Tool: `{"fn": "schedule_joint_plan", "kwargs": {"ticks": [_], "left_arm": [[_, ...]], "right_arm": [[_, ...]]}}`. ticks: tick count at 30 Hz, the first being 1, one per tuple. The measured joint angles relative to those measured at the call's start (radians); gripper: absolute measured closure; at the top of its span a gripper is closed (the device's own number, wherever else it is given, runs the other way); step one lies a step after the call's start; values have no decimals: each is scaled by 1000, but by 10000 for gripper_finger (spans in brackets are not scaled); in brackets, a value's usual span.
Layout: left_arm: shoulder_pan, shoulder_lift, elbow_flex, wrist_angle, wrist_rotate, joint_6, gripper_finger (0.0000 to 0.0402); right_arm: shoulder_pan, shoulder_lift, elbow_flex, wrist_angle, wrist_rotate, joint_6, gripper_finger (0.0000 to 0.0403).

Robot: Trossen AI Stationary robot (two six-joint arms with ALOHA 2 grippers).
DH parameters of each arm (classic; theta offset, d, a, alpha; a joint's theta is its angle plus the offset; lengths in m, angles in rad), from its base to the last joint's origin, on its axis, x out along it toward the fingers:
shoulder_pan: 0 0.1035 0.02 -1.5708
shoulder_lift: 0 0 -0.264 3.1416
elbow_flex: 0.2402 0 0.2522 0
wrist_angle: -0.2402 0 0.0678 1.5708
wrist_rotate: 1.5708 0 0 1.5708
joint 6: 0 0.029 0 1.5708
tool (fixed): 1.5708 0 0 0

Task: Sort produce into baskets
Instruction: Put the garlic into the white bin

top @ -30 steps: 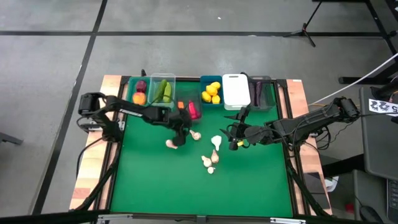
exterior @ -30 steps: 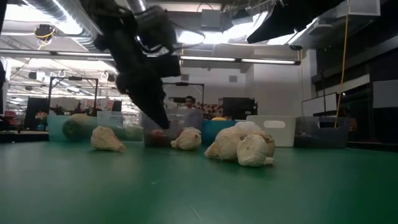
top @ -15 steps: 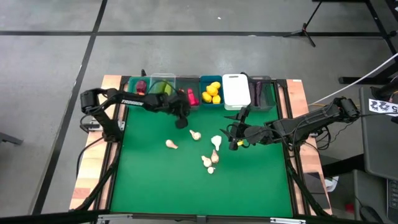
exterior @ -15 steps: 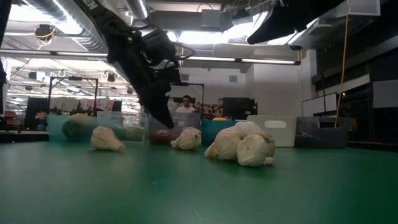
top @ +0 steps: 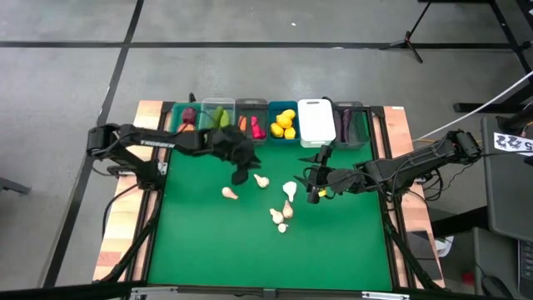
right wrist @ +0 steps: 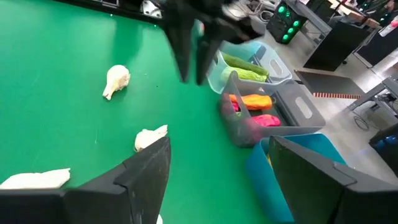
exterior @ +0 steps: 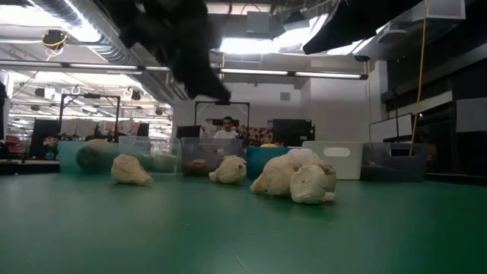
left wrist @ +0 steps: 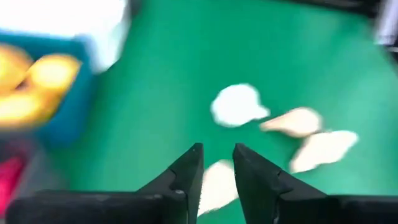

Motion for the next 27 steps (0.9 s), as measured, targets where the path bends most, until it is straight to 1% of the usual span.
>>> {"fn": "schedule_joint_plan", "kwargs": {"ticks": [2, 4, 7, 9, 13, 17, 21, 27], "left_arm": [[-63, -3, -4, 57, -3, 38, 302], [-124, 12, -4, 117, -24, 132, 283], [-182, 47, -4, 209, -39, 200, 248], [-192, 67, -4, 228, -47, 207, 223], [-185, 121, -5, 194, -79, 190, 174], [-174, 190, -5, 206, -105, 205, 136], [-163, 258, -5, 203, -139, 205, 118], [-146, 326, -6, 191, -144, 178, 118]], "right_arm": [[0, 0, 0, 1, -11, 0, 134], [0, 0, 0, 0, -16, -3, 134], [0, 0, 0, -3, -17, -7, 134], [0, 0, 0, -11, -16, -7, 134], [0, 0, 0, -32, -17, -3, 134], [0, 0, 0, -44, -17, -2, 134], [0, 0, 0, -45, -16, 0, 134], [0, 0, 0, -53, -17, 0, 134]]}}
